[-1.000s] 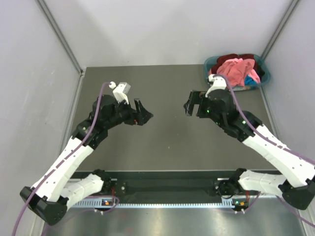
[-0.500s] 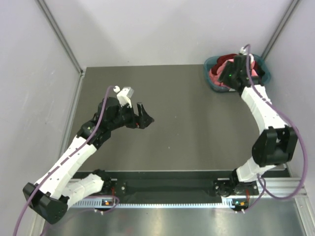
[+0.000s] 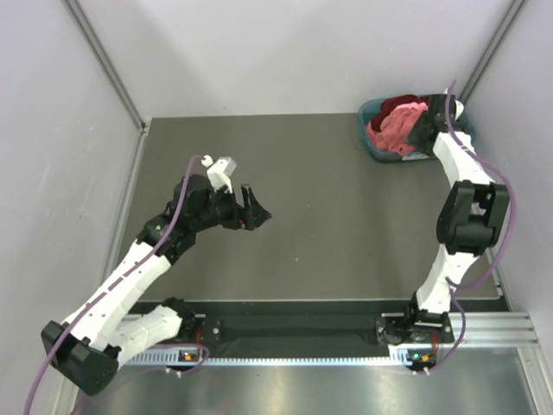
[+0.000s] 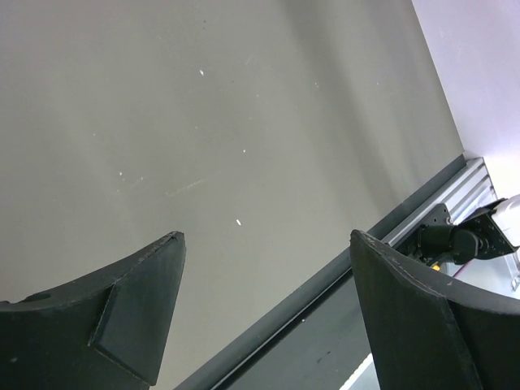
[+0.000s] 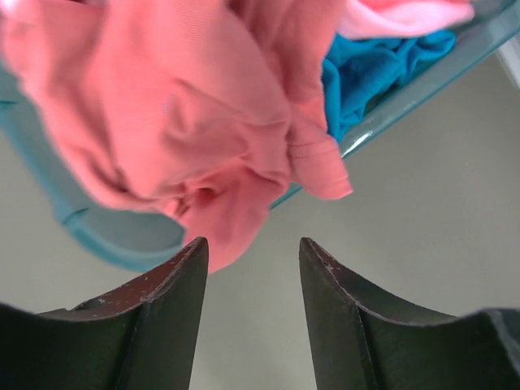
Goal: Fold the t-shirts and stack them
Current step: Grab the tshirt from the pile, then move the tshirt to the center of the board
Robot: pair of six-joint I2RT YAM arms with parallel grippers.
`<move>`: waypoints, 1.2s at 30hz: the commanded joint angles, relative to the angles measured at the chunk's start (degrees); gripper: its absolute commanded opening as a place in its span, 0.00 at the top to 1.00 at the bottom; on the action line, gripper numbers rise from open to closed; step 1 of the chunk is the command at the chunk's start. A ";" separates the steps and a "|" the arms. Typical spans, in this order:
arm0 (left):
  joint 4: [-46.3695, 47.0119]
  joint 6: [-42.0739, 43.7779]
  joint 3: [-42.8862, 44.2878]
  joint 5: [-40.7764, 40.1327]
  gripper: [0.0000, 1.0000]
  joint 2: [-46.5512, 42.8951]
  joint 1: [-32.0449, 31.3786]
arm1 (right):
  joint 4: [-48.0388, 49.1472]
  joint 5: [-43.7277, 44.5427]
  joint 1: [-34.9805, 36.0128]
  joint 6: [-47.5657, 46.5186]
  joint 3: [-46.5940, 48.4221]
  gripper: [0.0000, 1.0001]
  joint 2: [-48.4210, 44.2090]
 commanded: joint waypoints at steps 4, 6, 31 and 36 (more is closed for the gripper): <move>3.18 0.67 0.55 -0.25 0.14 1.79 0.18 | 4.06 -3.21 -1.07 -0.21 2.05 0.52 3.15; 2.73 0.67 0.90 -0.52 0.14 2.32 0.10 | 4.24 -4.09 -1.07 -0.29 2.93 0.57 4.12; 5.73 -5.13 11.19 0.10 0.22 9.27 5.28 | -3.84 -37.07 13.91 3.33 8.84 1.00 -33.56; 2.12 -6.09 9.62 -0.52 0.23 10.76 8.35 | -6.84 -30.82 25.11 0.15 -9.56 1.00 -38.14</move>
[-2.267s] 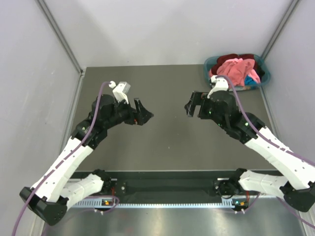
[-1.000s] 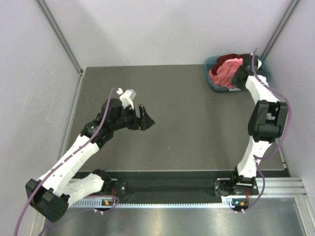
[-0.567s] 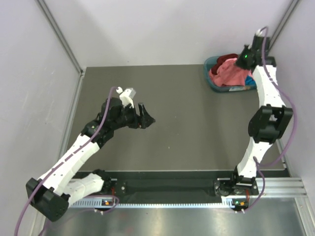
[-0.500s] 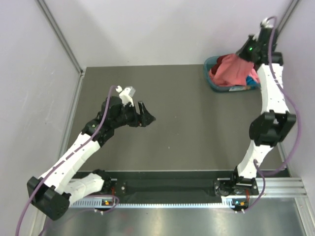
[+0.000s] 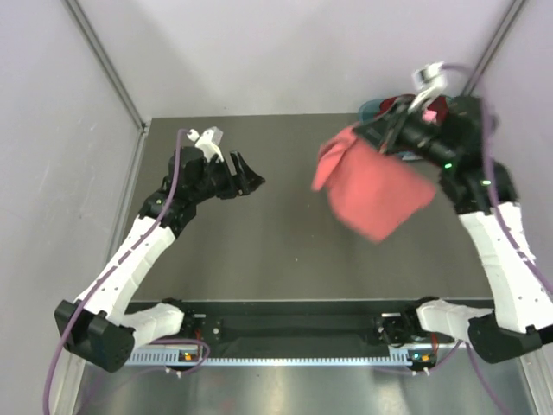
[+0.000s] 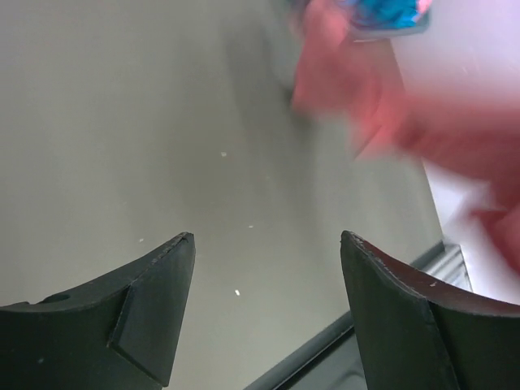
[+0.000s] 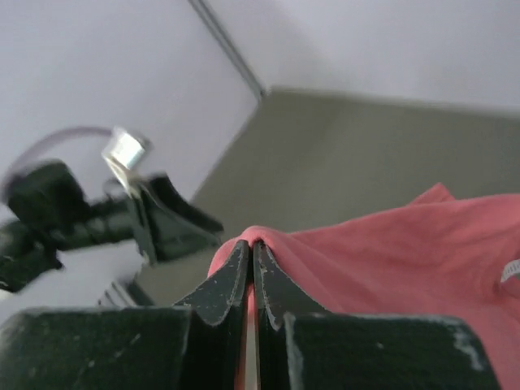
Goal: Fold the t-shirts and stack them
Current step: Move the tshirt to the center of the board
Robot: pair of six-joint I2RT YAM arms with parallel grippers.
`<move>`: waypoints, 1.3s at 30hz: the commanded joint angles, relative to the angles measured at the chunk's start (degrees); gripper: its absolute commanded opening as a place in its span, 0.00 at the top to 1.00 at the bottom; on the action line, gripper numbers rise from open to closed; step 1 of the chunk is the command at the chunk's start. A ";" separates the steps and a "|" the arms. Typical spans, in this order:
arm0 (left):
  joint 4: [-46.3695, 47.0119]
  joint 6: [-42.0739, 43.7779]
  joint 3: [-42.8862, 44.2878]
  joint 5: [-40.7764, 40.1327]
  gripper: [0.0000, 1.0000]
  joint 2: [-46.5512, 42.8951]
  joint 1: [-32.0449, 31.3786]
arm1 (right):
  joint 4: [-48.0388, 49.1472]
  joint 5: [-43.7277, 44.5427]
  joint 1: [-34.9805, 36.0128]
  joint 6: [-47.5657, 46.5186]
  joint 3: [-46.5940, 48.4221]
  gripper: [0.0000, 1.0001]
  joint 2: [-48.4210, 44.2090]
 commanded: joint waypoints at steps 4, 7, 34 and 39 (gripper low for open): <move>-0.71 -3.37 -5.97 -0.21 0.25 -0.72 1.78 | 0.20 6.16 4.89 2.38 -33.57 1.00 -6.34; 0.80 -3.72 -10.11 -0.91 0.26 -2.22 1.78 | 3.28 8.19 5.06 5.20 -48.35 0.87 -10.22; 16.09 -6.88 -10.02 9.55 0.44 25.65 0.99 | 6.37 30.76 8.58 -11.14 -5.33 0.46 42.82; 16.27 -7.85 -13.80 8.67 0.44 22.05 1.16 | 5.14 30.08 8.58 -12.11 1.09 0.45 49.78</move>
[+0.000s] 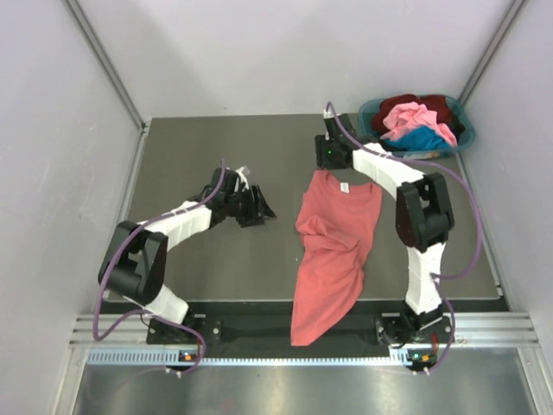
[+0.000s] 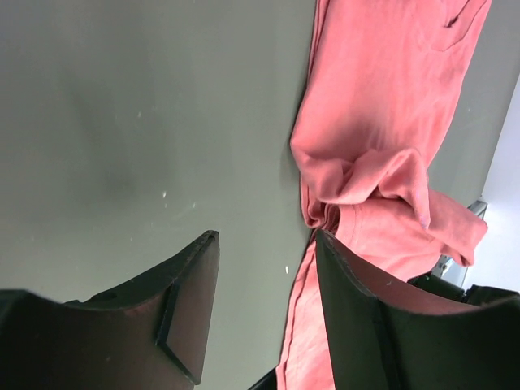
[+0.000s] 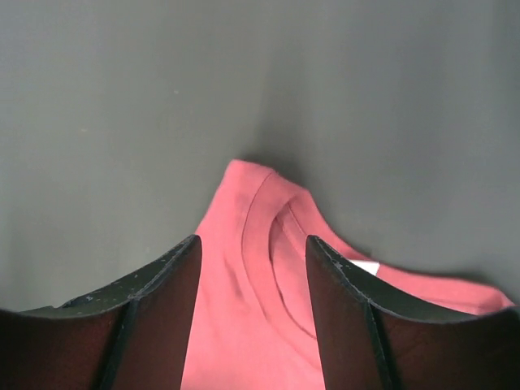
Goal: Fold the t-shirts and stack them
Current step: Move the tshirt to the center of the board
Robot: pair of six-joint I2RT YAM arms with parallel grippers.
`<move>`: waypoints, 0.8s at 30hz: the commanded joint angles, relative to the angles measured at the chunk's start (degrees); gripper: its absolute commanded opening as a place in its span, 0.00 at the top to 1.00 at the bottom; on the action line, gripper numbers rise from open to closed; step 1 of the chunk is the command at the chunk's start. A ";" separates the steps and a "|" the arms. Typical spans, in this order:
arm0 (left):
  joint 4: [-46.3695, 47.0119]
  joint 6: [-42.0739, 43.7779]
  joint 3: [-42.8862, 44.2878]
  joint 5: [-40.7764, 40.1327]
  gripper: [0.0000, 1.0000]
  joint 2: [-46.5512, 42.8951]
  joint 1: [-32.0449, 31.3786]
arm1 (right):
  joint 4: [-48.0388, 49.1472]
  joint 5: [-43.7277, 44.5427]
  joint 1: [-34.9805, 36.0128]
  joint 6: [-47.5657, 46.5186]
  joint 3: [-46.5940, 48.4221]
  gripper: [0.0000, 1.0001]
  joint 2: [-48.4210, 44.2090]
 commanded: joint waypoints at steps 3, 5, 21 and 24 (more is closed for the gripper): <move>2.61 -1.91 -3.32 -0.62 0.44 -6.01 0.64 | -1.80 1.07 1.28 -0.27 6.20 0.45 5.34; 2.53 -2.17 -3.67 -0.54 0.44 -7.07 0.99 | -2.15 3.08 1.54 0.79 6.73 0.45 6.84; -3.27 -1.03 -5.61 -1.06 0.43 -18.84 3.28 | -7.42 6.95 6.82 1.42 22.03 0.82 11.94; -4.06 -0.42 -5.52 -1.77 0.43 -21.56 3.37 | -7.51 10.03 6.64 1.33 18.26 0.75 9.49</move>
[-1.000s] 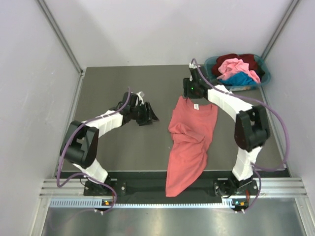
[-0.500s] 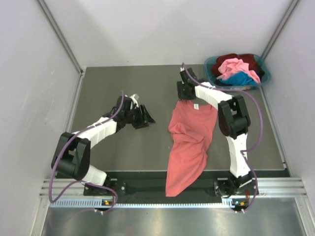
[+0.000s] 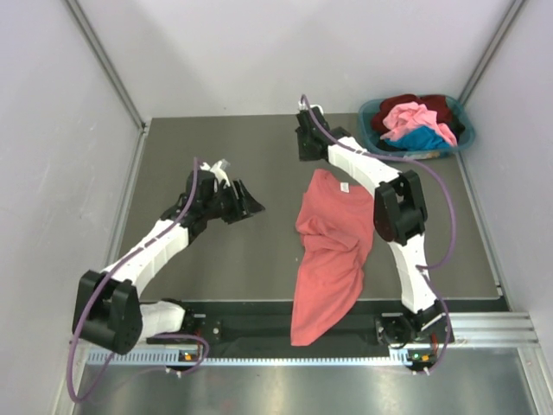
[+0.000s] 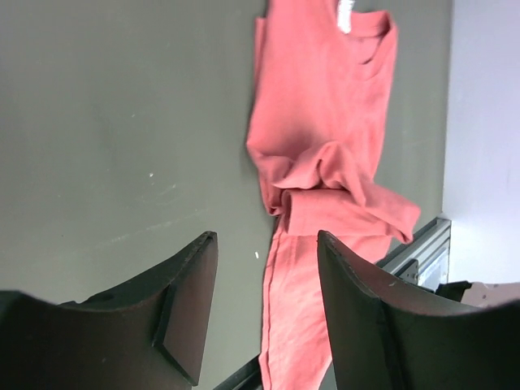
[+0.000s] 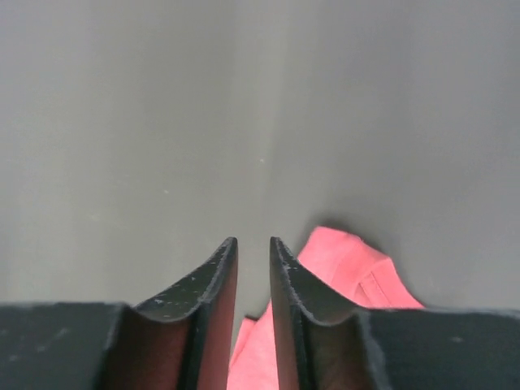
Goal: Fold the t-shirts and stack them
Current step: Move the tshirt to the center of the board, then flatten the tshirt out
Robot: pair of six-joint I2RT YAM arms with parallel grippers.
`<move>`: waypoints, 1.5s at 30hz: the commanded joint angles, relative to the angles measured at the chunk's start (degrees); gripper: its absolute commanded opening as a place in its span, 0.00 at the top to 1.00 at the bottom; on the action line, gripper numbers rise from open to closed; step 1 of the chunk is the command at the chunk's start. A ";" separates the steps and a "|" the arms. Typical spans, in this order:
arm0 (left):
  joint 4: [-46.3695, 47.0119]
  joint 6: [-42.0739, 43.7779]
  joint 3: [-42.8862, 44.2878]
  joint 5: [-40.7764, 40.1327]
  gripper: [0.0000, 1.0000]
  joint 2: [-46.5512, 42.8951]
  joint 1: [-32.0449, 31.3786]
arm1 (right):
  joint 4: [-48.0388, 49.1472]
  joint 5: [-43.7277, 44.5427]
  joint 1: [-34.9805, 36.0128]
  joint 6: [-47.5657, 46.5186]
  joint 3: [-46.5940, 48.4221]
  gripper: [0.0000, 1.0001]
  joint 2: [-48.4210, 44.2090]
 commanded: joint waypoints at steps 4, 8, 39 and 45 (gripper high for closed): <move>-2.89 1.25 0.90 -0.04 0.42 -4.02 0.31 | -0.40 8.89 0.02 -2.22 -8.95 0.66 -3.64; -2.98 1.68 1.61 0.49 0.41 -3.94 0.31 | 0.82 8.56 -1.30 -1.00 -16.75 0.63 -5.56; -6.92 1.50 7.93 1.90 0.44 -4.38 19.99 | 1.27 -24.68 4.77 -6.35 7.58 1.00 -23.89; -7.30 1.34 7.08 7.43 0.44 -4.72 19.82 | 7.15 -17.03 -4.08 -1.18 -33.16 1.00 -48.15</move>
